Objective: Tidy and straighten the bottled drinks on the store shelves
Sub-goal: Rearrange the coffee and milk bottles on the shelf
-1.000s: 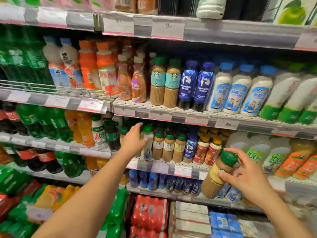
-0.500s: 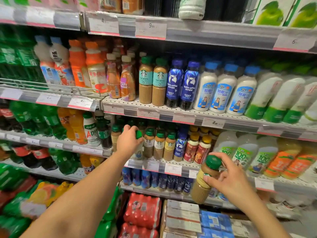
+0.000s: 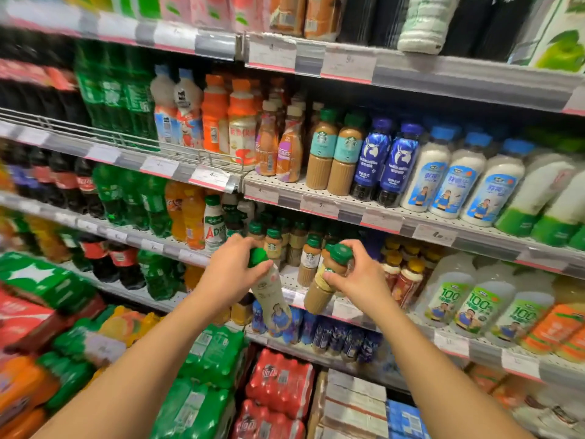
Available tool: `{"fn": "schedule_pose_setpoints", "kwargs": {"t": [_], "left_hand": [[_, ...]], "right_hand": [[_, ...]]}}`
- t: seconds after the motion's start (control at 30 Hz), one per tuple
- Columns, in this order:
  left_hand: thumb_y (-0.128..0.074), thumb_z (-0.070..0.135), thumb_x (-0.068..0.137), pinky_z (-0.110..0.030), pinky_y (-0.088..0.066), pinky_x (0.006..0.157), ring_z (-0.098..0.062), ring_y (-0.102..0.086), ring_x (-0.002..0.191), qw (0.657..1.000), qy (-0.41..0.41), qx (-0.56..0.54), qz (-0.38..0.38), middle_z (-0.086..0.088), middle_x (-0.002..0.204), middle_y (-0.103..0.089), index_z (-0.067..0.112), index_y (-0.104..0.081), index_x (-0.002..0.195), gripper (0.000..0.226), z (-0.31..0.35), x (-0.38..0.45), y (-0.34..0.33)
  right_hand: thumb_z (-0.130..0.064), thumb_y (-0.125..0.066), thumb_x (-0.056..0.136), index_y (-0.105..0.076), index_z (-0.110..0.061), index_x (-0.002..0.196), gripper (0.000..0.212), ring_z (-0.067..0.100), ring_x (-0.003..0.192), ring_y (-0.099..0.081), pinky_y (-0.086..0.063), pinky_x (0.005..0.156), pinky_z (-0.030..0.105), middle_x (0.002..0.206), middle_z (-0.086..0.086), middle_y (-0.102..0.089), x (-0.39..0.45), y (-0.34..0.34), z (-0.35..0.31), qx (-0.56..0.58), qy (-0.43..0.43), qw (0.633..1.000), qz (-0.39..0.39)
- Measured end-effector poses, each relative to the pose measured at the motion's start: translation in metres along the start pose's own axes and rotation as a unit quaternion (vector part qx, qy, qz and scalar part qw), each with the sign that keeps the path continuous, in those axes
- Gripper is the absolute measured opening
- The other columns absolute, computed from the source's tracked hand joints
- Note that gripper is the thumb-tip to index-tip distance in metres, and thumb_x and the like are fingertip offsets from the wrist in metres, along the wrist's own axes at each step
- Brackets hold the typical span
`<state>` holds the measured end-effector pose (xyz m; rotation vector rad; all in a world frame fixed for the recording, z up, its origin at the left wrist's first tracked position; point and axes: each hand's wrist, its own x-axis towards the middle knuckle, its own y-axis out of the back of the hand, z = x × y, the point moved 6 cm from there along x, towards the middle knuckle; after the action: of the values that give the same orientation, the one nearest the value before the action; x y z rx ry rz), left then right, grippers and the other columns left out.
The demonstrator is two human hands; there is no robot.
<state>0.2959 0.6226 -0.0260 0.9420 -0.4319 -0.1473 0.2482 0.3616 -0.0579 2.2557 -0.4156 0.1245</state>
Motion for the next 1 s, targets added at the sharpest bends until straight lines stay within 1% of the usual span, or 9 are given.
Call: {"fn": "schedule_pose_setpoints", "kwargs": {"t": [0.1,0.2,0.33,0.53,0.63,0.73,0.8,0.87,1.0], "left_hand": [[-0.068,0.042,0.092,-0.028,-0.039,0.075,-0.017,-0.055,0.093,0.999,-0.029,0.001,0.023,0.003,0.102,-0.052,0.021,-0.061,0.113,0.031,-0.002,-0.007,0.028],[-0.063,0.045,0.094,-0.034,-0.049,0.082,-0.017,-0.058,0.100,0.998,-0.040,0.008,0.055,0.004,0.112,-0.053,0.024,-0.057,0.126,0.038,-0.015,-0.013,0.050],[-0.056,0.047,0.097,-0.035,-0.053,0.085,-0.014,-0.060,0.105,0.997,-0.041,0.009,0.061,0.006,0.128,-0.052,0.027,-0.046,0.143,0.051,-0.035,-0.026,0.068],[-0.056,0.043,0.099,-0.018,-0.035,0.080,-0.004,-0.049,0.095,0.998,-0.046,0.018,0.033,0.015,0.115,-0.047,0.027,-0.054,0.136,0.041,-0.053,-0.036,0.071],[-0.056,0.041,0.099,-0.022,-0.035,0.079,-0.008,-0.052,0.098,0.999,-0.035,0.015,0.036,0.010,0.117,-0.051,0.026,-0.054,0.136,0.039,-0.063,-0.034,0.069],[-0.056,0.036,0.100,-0.025,-0.037,0.076,-0.007,-0.051,0.085,0.999,-0.025,0.001,0.037,0.007,0.120,-0.050,0.027,-0.052,0.136,0.037,-0.071,-0.036,0.065],[-0.055,0.034,0.101,-0.029,-0.043,0.076,-0.007,-0.055,0.084,0.999,-0.016,-0.016,0.039,0.009,0.122,-0.048,0.030,-0.050,0.136,0.035,-0.075,-0.040,0.063],[-0.054,0.034,0.101,-0.030,-0.045,0.076,-0.006,-0.058,0.086,0.999,-0.009,-0.018,0.045,0.013,0.121,-0.045,0.032,-0.048,0.136,0.035,-0.079,-0.041,0.063],[-0.056,0.033,0.101,-0.014,-0.036,0.065,0.002,-0.052,0.077,0.998,0.016,-0.017,0.055,0.016,0.115,-0.041,0.031,-0.049,0.136,0.036,-0.091,-0.044,0.063]], "right_hand": [[-0.046,-0.083,0.075,-0.046,-0.035,0.124,0.063,0.030,0.099,-0.066,-0.051,0.081,0.037,0.109,0.000,-0.070,0.026,-0.028,-0.019,-0.042,0.006,0.999,0.003],[-0.052,-0.079,0.078,-0.044,-0.033,0.129,0.065,0.035,0.104,-0.066,-0.051,0.082,0.040,0.114,0.005,-0.070,0.053,-0.049,-0.033,-0.105,0.008,0.994,0.006],[-0.051,-0.077,0.083,-0.045,-0.024,0.131,0.064,0.033,0.108,-0.060,-0.047,0.086,0.041,0.095,0.000,-0.056,0.079,-0.069,-0.052,-0.205,0.024,0.978,0.004],[-0.057,-0.079,0.079,-0.048,-0.020,0.125,0.066,0.029,0.113,-0.055,-0.042,0.092,0.044,0.109,0.006,-0.068,0.111,-0.103,-0.051,-0.317,0.057,0.947,-0.009],[-0.055,-0.080,0.079,-0.045,-0.014,0.136,0.078,0.032,0.118,-0.056,-0.044,0.101,0.050,0.117,0.011,-0.067,0.126,-0.114,-0.047,-0.335,0.055,0.940,-0.035],[-0.051,-0.080,0.080,-0.038,-0.011,0.144,0.086,0.035,0.122,-0.055,-0.039,0.112,0.052,0.124,0.016,-0.064,0.136,-0.123,-0.045,-0.342,0.053,0.936,-0.059],[-0.049,-0.080,0.081,-0.035,-0.010,0.146,0.088,0.036,0.126,-0.054,-0.035,0.116,0.051,0.128,0.018,-0.063,0.141,-0.128,-0.044,-0.347,0.040,0.934,-0.080],[-0.046,-0.080,0.083,-0.031,-0.010,0.150,0.090,0.037,0.129,-0.052,-0.036,0.116,0.051,0.132,0.019,-0.060,0.143,-0.131,-0.042,-0.350,0.019,0.931,-0.100],[-0.043,-0.080,0.083,-0.030,-0.013,0.152,0.091,0.036,0.126,-0.054,-0.045,0.108,0.049,0.132,0.017,-0.059,0.145,-0.138,-0.035,-0.355,-0.009,0.928,-0.109]]}}
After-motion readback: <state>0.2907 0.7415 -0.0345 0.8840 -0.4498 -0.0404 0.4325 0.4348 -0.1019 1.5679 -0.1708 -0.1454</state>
